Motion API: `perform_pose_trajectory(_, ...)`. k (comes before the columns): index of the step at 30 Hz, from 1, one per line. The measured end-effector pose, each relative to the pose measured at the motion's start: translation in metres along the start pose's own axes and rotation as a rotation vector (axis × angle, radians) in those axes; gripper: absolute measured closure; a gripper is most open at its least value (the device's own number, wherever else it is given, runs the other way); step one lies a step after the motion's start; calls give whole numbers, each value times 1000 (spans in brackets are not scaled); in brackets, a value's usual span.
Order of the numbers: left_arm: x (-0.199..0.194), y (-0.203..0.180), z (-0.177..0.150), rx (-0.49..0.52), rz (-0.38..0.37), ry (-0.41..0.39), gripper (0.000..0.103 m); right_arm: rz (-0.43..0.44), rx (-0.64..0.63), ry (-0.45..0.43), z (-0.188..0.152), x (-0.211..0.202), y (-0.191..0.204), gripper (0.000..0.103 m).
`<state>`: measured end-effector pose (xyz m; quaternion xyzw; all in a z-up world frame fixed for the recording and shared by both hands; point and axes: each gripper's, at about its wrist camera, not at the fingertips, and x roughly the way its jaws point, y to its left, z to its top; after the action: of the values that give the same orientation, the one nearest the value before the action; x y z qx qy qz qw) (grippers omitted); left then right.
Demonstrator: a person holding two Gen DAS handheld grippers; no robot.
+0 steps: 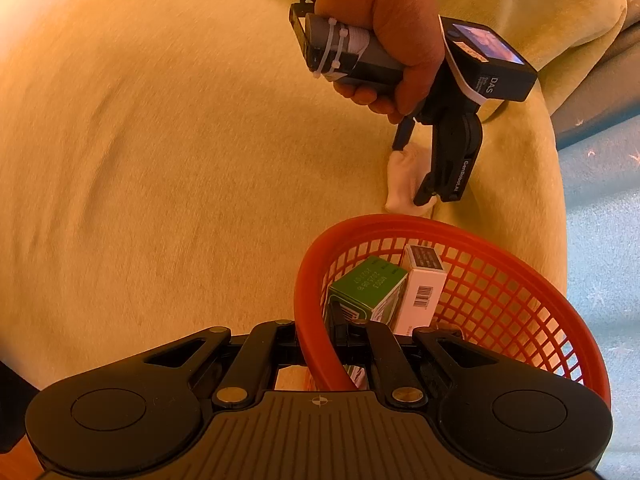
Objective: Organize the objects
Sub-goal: 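Close the left tool on the white sock and lift it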
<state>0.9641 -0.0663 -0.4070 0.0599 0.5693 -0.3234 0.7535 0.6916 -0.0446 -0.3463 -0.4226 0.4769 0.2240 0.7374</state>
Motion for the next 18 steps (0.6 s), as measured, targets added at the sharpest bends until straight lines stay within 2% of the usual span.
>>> perform_pose_trajectory(2, 0, 1, 0, -7, 2, 2, 40, 0, 0, -1, 0, 0, 1, 100)
perform_pose_trajectory(10, -8, 3, 0, -8, -1, 8, 71, 0, -7, -5, -1, -1, 1, 100)
perform_pose_trajectory(13, -13, 0, -2, 11, 6, 3, 76, -2, -11, -6, -2, -2, 2, 100)
perform_pose_trajectory(18, -30, 1, -11, 19, 26, -10, 77, -5, -25, -8, -3, 0, 4, 100)
